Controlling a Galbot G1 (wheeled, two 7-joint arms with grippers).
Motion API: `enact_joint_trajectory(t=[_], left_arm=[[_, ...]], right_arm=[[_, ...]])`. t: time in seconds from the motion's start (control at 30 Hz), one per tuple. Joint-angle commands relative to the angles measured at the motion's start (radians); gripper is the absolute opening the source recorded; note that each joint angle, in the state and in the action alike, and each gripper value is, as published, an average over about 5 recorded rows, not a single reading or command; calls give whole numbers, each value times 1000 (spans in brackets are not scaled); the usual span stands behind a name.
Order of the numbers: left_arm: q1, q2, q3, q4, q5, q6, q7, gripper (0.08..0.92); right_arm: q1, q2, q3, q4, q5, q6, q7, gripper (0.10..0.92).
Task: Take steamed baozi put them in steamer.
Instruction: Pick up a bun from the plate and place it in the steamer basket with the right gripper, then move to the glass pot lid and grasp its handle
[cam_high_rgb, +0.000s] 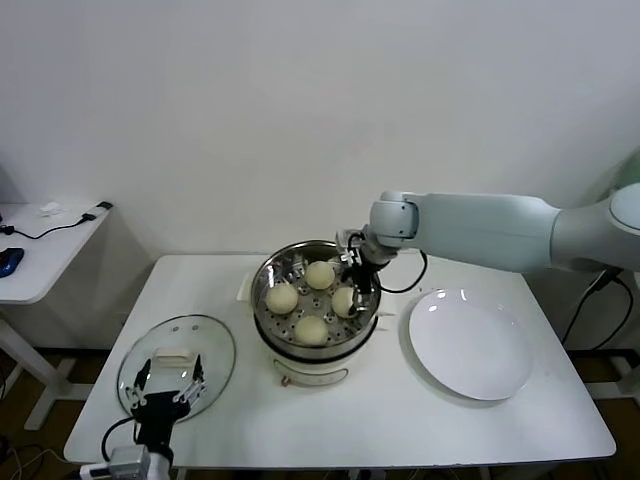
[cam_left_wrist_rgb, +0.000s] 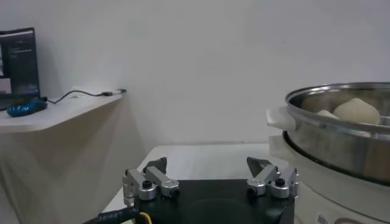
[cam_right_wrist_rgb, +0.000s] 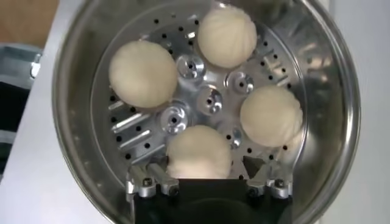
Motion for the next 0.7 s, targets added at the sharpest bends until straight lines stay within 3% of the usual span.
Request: enact_joint_trajectory(t=[0.03, 0.17, 0.33, 0.43, 0.7], left_arm=[[1, -1, 1, -6, -4, -15, 7, 823], [3, 0, 0, -16, -2, -33, 24, 823], [2, 10, -8, -19, 11, -42, 41, 823], [-2, 16, -9, -15, 31, -47, 45, 823], [-19, 42, -22, 25, 85, -74, 36, 823]], right_arm=[[79, -82, 69, -21, 87, 143, -168, 821], [33, -193, 217, -22, 155, 142, -54, 823], [-269, -338, 675, -14, 166, 132, 410, 823], [-461, -419, 938, 26, 117, 115, 601, 823], [-1069, -588, 1556, 147, -105, 238, 815, 823]])
